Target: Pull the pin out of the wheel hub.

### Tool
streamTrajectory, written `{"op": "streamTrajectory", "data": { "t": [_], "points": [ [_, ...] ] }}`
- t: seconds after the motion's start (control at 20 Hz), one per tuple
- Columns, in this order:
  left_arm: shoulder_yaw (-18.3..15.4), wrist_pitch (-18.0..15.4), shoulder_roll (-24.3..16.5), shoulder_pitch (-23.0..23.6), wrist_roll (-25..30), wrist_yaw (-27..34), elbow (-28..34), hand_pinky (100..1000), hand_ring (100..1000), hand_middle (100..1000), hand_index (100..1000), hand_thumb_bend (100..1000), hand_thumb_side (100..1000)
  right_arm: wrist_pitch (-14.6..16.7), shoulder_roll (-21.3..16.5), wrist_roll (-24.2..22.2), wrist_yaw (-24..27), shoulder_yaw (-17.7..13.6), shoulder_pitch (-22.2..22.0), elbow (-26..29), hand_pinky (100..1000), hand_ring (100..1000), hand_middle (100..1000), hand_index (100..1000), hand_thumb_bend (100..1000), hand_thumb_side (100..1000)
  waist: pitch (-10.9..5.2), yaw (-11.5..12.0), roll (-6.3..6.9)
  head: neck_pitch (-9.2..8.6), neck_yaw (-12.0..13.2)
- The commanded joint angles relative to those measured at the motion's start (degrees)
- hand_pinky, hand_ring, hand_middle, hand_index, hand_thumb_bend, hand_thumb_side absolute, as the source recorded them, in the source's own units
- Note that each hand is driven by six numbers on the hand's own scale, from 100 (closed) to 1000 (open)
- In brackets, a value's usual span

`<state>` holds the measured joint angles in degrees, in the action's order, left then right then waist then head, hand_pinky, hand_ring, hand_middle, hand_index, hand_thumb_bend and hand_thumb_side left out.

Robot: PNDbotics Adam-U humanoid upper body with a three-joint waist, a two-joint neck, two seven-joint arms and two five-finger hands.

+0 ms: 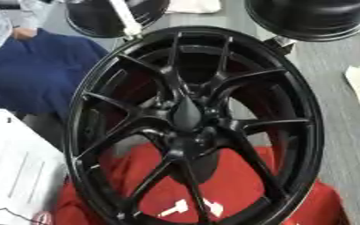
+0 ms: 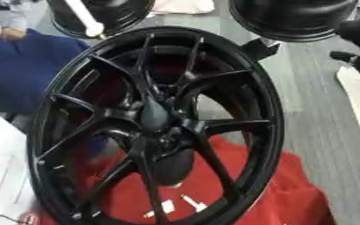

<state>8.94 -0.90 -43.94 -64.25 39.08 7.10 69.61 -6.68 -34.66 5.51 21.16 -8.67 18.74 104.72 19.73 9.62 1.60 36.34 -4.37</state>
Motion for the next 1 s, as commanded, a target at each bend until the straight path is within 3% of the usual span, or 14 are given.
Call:
{"op": "streamTrajectory", "data": {
  "t": [0.05, 0.25, 0.45, 0.7, 0.85, 0.95, 1.0],
  "points": [
    [-5.7, -2.6, -6.8, 2.4, -3.2, 3.0, -3.9, 653, 500, 194, 230, 100, 100, 0.6, -2.5, 1.2, -0.3, -1.4, -0.3, 1.0, 804, 957, 752, 740, 100, 713, -1.97, 0.5, 0.01, 0.07, -1.2],
    [-11.8, -6.1, -12.9, 8.4, -7.0, 6.8, -8.4, 649, 500, 193, 231, 100, 100, 1.0, -2.9, 2.0, -0.4, -2.0, -0.8, 1.1, 804, 956, 752, 740, 100, 709, -2.12, 1.3, -0.41, -0.38, -1.5],
    [-17.8, -5.8, -18.3, 14.5, -10.7, 10.5, -11.7, 652, 513, 212, 264, 100, 100, 1.3, -2.8, 2.5, -0.3, -2.3, -0.7, 1.4, 804, 956, 752, 740, 100, 706, -1.98, 2.0, -1.01, -1.29, -1.4],
    [-21.2, -4.1, -17.5, 22.8, -15.8, 11.7, -11.2, 670, 542, 271, 336, 100, 100, 1.5, -2.7, 2.9, -0.3, -2.5, -0.5, 1.6, 804, 955, 752, 740, 100, 704, -1.99, 2.0, -1.58, -1.76, -1.2],
    [-22.0, -3.6, -15.8, 27.7, -18.8, 11.3, -8.4, 697, 581, 360, 436, 100, 100, 1.6, -2.6, 2.9, -0.2, -2.4, -0.4, 1.7, 804, 955, 751, 740, 100, 703, -2.04, 1.7, -1.79, -1.80, -0.9],
    [-22.1, -2.8, -14.8, 30.7, -20.6, 10.3, -6.2, 753, 681, 520, 606, 157, 110, 1.6, -2.5, 2.9, -0.1, -2.4, -0.4, 1.8, 804, 955, 751, 740, 100, 703, -2.00, 1.5, -2.00, -1.86, -0.8],
    [-22.0, -2.3, -14.3, 32.1, -21.5, 9.6, -5.1, 779, 732, 586, 662, 199, 195, 1.6, -2.5, 2.9, -0.1, -2.4, -0.4, 1.8, 804, 955, 751, 740, 100, 703, -1.99, 1.4, -2.11, -1.85, -0.7]
  ]
}}
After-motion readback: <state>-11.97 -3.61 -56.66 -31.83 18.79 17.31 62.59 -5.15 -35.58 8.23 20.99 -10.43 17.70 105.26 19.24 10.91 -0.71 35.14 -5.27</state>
